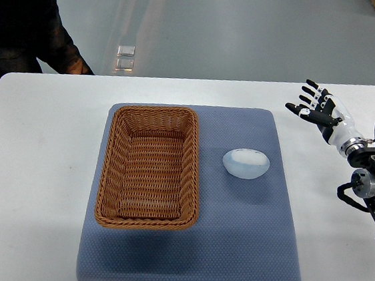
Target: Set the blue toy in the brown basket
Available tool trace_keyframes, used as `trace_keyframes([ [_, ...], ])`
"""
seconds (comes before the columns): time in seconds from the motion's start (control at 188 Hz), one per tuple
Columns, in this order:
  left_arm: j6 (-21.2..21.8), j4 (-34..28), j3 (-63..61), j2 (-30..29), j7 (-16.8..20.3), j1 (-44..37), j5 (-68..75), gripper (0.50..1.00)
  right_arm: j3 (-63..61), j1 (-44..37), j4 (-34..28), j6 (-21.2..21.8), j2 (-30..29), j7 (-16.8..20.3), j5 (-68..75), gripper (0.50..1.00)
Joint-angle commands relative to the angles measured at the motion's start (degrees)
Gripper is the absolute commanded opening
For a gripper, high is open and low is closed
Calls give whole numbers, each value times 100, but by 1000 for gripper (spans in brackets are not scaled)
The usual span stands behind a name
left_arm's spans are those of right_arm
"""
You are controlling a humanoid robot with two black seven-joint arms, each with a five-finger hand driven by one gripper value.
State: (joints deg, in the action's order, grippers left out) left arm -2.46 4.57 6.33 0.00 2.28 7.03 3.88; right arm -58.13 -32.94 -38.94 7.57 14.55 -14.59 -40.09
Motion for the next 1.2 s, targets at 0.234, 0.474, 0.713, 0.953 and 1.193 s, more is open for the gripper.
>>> trace_keyframes([
  [0.234,0,0,0,0,0,0,-1,1000,57,-46,-52,17,4,-18,-87,926],
  [0.474,0,0,0,0,0,0,8,1000,399,-231,-70,184,145,-26,-140,924],
  [0.713,0,0,-9,0,0,9,8,1000,584,-318,-167,465,391,-176,-465,924],
  [0.953,0,-17,-9,0,0,9,17,1000,1164,-582,-518,562,681,-422,-1247,924],
  [1.193,0,-9,-9,0,0,44,25,1000,2332,-1355,-984,1027,1366,-650,-1844,924],
])
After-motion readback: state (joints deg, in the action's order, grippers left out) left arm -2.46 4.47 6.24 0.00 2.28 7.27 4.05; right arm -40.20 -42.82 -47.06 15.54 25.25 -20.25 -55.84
